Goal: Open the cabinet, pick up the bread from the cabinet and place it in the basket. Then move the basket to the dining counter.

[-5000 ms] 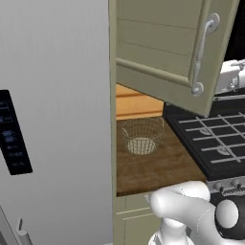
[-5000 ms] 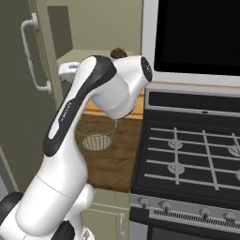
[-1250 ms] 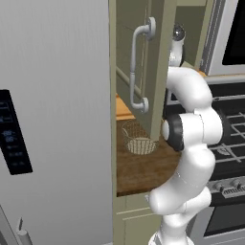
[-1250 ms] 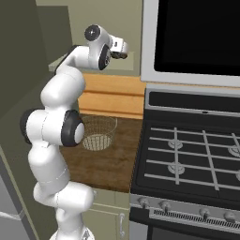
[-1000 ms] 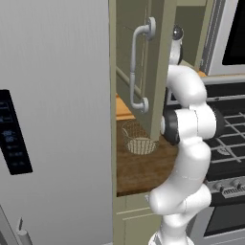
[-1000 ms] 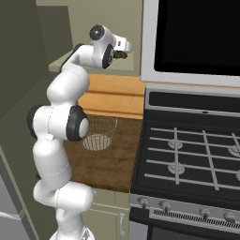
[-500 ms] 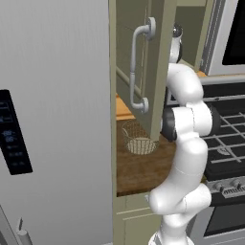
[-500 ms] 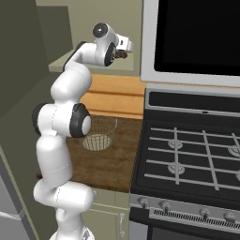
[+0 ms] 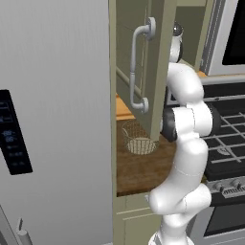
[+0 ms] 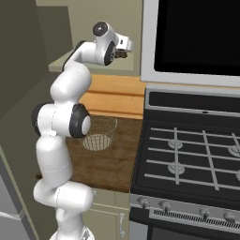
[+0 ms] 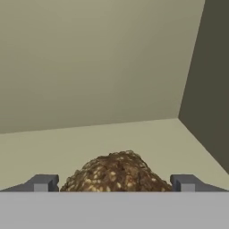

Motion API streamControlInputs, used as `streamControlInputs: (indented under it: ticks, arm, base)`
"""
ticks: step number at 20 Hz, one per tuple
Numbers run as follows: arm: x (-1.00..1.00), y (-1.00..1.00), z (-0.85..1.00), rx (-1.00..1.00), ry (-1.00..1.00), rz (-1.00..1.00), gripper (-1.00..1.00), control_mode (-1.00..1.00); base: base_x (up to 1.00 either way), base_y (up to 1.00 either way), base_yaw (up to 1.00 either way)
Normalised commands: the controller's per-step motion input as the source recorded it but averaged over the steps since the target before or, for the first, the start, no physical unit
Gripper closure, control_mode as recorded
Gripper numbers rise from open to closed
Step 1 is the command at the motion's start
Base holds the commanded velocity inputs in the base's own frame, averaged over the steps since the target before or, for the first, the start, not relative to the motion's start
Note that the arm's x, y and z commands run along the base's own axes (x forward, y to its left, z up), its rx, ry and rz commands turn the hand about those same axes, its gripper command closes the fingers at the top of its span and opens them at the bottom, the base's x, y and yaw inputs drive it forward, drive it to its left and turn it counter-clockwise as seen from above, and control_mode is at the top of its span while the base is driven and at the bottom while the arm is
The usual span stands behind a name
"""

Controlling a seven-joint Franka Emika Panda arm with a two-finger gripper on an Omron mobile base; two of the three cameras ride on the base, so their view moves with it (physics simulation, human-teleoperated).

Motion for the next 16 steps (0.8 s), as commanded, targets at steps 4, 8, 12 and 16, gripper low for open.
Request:
streamControlInputs:
  ticks: [4,8,12,16]
  arm:
    - [-0.75,0.24,0.00,0.00,-0.03,0.00,1.00,-1.00]
    - [-1.00,0.47,-0.10,0.00,-0.04,0.00,1.00,-1.00]
    - [-1.00,0.41,-0.20,0.00,-0.07,0.00,1.00,-1.00]
    - [-1.00,0.17,0.00,0.00,-0.11,0.00,1.00,-1.00]
  base:
    - [0.00,0.00,0.00]
    - [0.00,0.00,0.00]
    - [0.00,0.00,0.00]
    - [0.00,0.00,0.00]
